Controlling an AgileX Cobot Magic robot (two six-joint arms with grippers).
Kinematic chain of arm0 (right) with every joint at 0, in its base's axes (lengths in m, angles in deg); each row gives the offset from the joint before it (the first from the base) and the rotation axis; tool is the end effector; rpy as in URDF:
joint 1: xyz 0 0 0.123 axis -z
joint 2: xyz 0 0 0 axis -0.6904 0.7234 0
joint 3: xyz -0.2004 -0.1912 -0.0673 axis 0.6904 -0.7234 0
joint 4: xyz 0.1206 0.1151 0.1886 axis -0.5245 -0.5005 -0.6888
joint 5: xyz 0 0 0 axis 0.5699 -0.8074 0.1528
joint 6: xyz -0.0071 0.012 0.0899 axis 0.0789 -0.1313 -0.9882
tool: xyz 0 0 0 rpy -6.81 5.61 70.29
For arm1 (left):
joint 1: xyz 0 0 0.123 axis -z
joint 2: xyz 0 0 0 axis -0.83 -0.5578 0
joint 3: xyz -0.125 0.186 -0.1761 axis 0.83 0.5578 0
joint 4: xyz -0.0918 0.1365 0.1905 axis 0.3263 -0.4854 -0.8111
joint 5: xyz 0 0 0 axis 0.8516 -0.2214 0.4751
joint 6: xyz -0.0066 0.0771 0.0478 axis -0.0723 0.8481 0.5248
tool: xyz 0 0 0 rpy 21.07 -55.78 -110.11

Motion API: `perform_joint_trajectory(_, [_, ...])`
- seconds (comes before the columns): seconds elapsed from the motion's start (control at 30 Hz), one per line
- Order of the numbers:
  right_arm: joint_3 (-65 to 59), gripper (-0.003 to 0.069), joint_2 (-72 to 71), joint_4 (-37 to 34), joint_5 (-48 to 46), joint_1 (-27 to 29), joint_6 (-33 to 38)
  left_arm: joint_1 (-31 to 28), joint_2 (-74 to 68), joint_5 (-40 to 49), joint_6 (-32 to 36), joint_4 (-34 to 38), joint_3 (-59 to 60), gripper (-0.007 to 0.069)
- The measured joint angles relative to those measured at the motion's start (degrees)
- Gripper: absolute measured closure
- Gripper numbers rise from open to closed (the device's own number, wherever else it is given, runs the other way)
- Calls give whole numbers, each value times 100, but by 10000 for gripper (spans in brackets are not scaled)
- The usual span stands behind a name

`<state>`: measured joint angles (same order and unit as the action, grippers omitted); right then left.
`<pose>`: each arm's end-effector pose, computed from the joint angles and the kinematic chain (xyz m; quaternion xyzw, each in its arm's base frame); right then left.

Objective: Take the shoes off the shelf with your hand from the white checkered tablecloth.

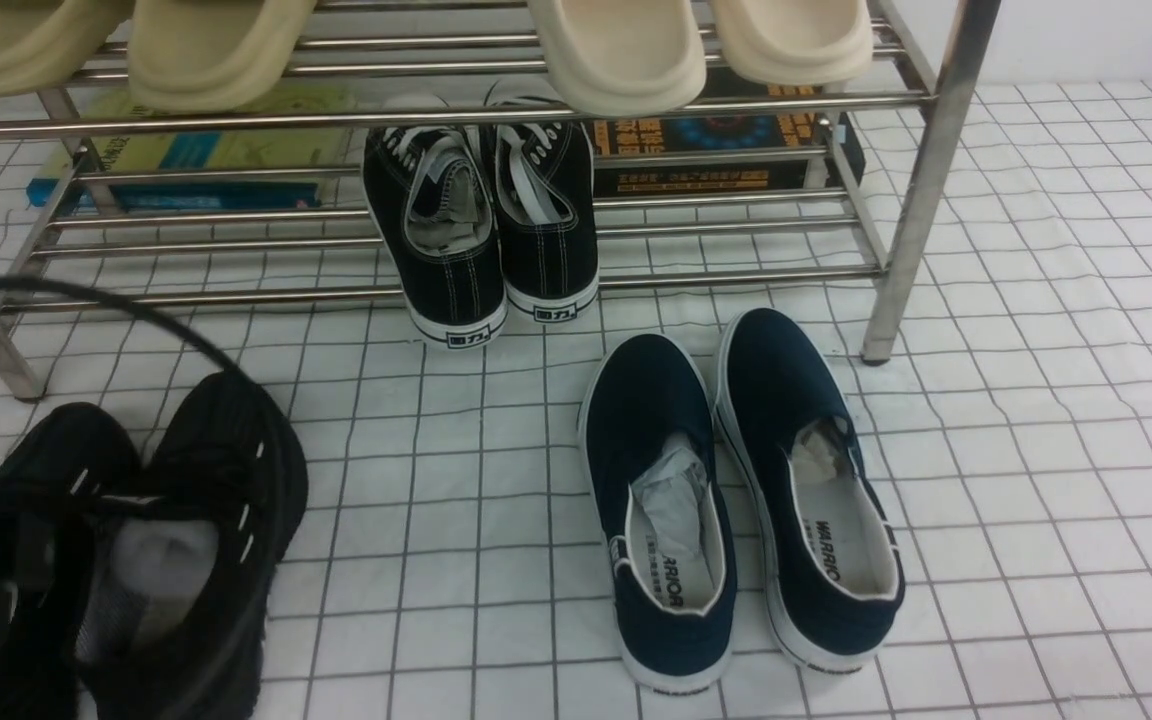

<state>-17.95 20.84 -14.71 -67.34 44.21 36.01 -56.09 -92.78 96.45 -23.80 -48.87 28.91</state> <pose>0.0521 0.0011 0.1739 0.0116 0.8059 0.0132 0.5918 0.1264 -0.0079 0.3155 -0.0387 0.9680 -0.0545 0.2420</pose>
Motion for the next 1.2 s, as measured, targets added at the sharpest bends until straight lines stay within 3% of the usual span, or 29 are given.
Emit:
perform_joint_trajectory(0.1, [0,420,0,0,0,0,0,0,673,-286,252,303,504,618])
perform_joint_trajectory(0.17, [0,420,0,0,0,0,0,0,1452,-1010,438,571,1180,623])
perform_joint_trajectory(0.33, [0,420,0,0,0,0,0,0,2479,-1813,525,491,2134,623])
perform_joint_trajectory(0.57, [0,420,0,0,0,0,0,0,2985,-2695,531,116,2349,623])
perform_joint_trajectory(0.8, [0,420,0,0,0,0,0,0,2985,-3042,531,-128,2474,615])
perform_joint_trajectory(1.03, [0,420,0,0,0,0,0,0,3710,-4264,119,-365,3804,610])
perform_joint_trajectory(1.2, [0,420,0,0,0,0,0,0,4540,-4504,-341,-847,4680,606])
